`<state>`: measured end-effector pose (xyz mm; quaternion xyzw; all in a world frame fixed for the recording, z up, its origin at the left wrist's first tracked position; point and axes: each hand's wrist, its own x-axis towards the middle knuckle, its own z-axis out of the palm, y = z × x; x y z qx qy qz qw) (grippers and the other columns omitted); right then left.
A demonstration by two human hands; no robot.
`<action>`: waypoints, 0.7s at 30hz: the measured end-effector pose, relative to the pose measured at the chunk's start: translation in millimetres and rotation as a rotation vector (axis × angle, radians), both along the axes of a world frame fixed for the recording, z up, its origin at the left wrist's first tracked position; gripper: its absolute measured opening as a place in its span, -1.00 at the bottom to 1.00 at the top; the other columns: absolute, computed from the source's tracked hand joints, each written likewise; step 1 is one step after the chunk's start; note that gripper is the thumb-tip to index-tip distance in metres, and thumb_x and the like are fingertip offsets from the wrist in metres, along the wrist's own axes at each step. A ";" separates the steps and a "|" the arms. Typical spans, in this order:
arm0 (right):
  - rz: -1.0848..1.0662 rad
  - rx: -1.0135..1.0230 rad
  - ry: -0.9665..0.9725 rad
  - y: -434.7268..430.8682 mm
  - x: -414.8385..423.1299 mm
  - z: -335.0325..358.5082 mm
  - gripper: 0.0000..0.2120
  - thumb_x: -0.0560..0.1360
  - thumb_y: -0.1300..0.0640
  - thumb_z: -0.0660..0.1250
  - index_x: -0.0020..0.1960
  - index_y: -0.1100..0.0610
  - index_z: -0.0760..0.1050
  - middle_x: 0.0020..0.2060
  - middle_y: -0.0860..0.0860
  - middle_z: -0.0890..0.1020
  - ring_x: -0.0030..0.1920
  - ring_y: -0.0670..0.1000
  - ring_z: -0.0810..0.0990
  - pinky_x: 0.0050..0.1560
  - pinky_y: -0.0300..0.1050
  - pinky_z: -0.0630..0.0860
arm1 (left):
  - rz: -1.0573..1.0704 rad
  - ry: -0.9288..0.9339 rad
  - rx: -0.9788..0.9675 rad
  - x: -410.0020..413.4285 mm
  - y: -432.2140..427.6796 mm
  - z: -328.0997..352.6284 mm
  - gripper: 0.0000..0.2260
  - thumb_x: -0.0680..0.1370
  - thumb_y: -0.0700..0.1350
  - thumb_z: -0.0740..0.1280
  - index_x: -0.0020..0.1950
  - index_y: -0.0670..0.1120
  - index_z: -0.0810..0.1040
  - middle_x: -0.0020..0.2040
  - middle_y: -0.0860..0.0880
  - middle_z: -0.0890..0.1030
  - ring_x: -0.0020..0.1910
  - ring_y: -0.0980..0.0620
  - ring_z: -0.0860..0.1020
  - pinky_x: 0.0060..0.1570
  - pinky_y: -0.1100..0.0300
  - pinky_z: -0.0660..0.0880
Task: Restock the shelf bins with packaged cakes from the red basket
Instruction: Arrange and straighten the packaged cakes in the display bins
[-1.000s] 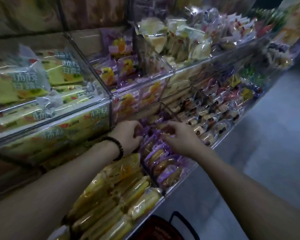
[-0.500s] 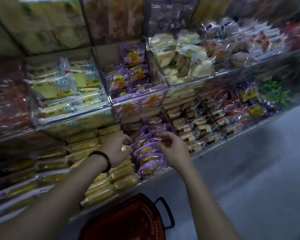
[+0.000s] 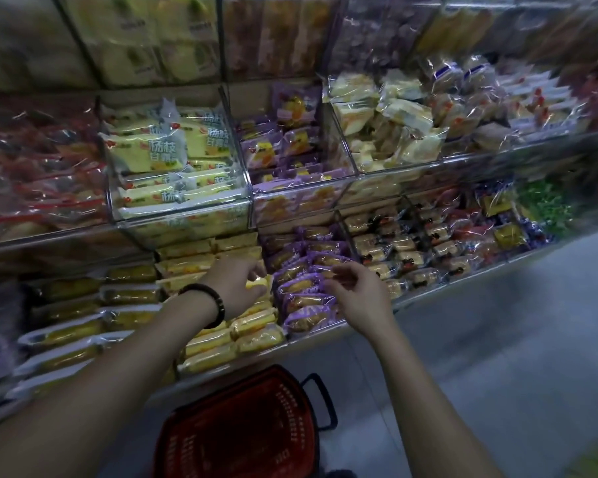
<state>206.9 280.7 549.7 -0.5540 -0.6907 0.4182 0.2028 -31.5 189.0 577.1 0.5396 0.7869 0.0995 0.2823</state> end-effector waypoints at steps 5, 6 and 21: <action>0.080 0.063 -0.100 53.0 -11.2 -21.0 -0.84 0.58 0.10 0.44 0.15 0.01 0.63 -0.07 -0.16 0.68 -0.11 -0.17 0.65 -0.10 -0.16 0.62 | -0.061 0.126 -0.040 6.9 26.3 -18.6 -0.71 0.63 0.05 0.37 0.34 0.04 0.53 0.25 0.04 0.60 0.22 0.01 0.56 0.19 0.08 0.54; 0.113 0.073 -0.117 67.4 -15.2 -28.0 -0.85 0.58 0.11 0.42 0.15 0.02 0.64 -0.09 -0.16 0.67 -0.12 -0.16 0.64 -0.11 -0.17 0.63 | -0.094 0.176 -0.059 6.3 33.8 -24.2 -0.70 0.63 0.05 0.36 0.34 0.04 0.52 0.27 0.04 0.60 0.25 0.00 0.55 0.21 0.07 0.53; 0.850 0.324 -0.505 175.6 -109.7 -116.6 -0.61 0.51 0.18 0.36 0.32 0.00 0.58 0.27 0.08 0.59 0.29 0.22 0.57 0.21 0.03 0.54 | -0.007 0.453 -0.289 13.9 162.0 -120.3 -0.64 0.55 0.02 0.33 0.34 0.03 0.48 0.32 -0.05 0.56 0.38 -0.15 0.48 0.35 -0.03 0.43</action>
